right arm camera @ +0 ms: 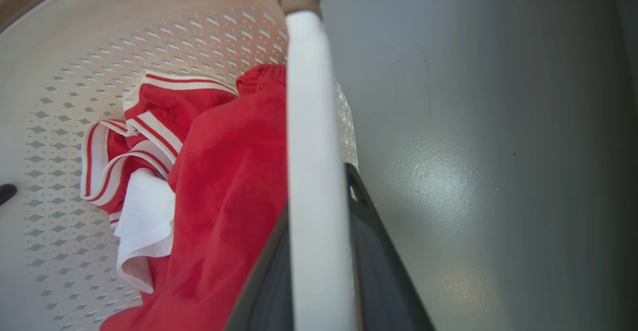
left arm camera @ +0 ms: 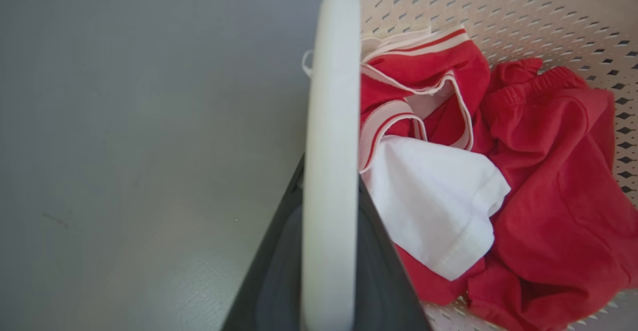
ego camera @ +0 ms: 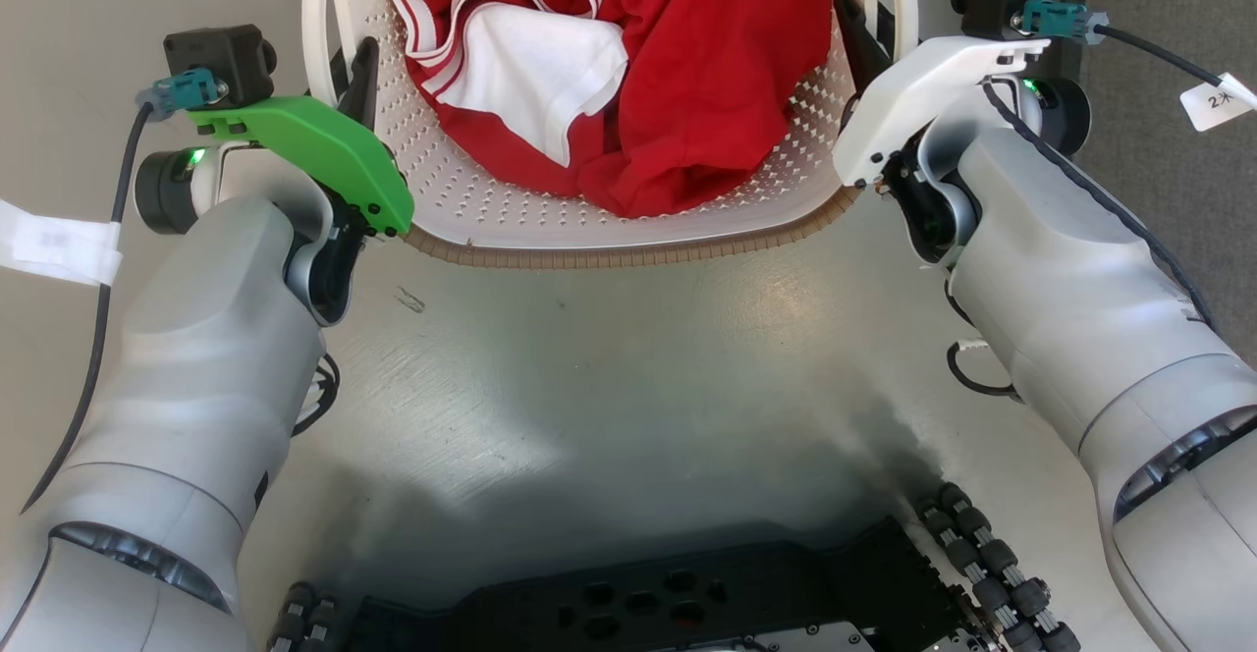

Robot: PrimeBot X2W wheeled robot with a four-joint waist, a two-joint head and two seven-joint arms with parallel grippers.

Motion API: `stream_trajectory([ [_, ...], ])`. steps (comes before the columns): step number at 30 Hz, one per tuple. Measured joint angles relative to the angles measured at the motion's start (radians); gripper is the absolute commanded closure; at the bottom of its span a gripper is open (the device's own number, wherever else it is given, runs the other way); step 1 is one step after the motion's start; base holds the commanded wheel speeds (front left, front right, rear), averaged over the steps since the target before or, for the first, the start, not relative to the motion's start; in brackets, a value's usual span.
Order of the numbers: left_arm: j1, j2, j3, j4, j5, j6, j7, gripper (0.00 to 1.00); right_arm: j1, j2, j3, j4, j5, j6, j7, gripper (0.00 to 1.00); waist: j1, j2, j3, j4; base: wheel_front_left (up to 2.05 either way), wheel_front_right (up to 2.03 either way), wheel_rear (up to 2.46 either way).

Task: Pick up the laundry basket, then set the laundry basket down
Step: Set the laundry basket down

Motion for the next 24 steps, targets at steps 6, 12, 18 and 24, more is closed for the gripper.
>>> stream_trajectory([
  [6, 0.0, 0.0, -0.005, 0.003, 0.0, -0.001, 0.0, 0.0, 0.001, 0.0, -0.009, -0.004, -0.001, 0.0, 0.0, 0.0, 0.0, 0.0, -0.001, -0.001, 0.0, 0.0, 0.0],
  [12, 0.0, -0.003, -0.008, 0.002, 0.0, -0.001, 0.0, 0.0, 0.001, 0.002, -0.013, -0.005, -0.001, 0.0, 0.0, 0.0, 0.0, 0.0, -0.001, -0.001, 0.0, 0.0, 0.0],
  [18, -0.001, -0.002, -0.011, 0.006, 0.0, -0.001, 0.0, 0.0, 0.001, 0.002, -0.019, -0.005, -0.005, -0.001, 0.0, 0.0, 0.0, 0.0, -0.003, 0.0, 0.0, 0.0, 0.0],
  [24, -0.001, 0.004, -0.037, 0.016, 0.012, -0.001, 0.0, 0.0, 0.008, 0.002, -0.041, -0.004, -0.01, -0.001, 0.0, 0.0, 0.0, 0.0, -0.02, 0.0, 0.0, 0.0, 0.0],
])
